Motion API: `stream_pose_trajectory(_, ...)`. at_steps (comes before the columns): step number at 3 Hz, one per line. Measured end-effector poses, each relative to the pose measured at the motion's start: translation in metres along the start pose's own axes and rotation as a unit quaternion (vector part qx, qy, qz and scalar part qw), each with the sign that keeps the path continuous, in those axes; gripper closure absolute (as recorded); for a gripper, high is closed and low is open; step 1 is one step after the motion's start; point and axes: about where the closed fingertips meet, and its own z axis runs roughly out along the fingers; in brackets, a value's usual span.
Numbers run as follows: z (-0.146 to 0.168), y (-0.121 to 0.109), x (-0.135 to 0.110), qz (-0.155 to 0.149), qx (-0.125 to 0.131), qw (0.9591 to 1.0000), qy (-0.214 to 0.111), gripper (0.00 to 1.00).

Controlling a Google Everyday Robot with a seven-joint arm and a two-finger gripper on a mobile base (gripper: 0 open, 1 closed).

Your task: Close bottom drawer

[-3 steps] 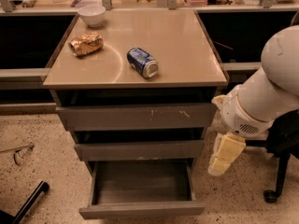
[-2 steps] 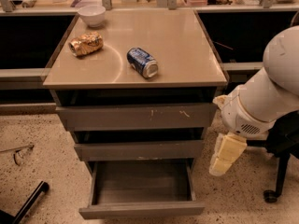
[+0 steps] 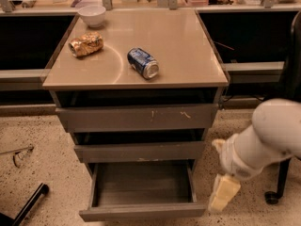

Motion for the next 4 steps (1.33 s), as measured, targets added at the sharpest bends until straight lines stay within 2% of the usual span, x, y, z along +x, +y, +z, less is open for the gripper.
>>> stream_pose_trajectory(1,0.093,0.045,0.04,0.026,-0.05,0.9983,-0.013,0.0)
stream_pose_trajectory(2,0.163,0.074,0.051,0.026,-0.106,0.9928,-0.05,0.0)
stream_pose_trajectory(3,0.18,0.085,0.054,0.033,-0.129,0.9894,-0.057,0.0)
stream_pose_trajectory(4,0.18,0.085,0.054,0.033,-0.129,0.9894,-0.057,0.0)
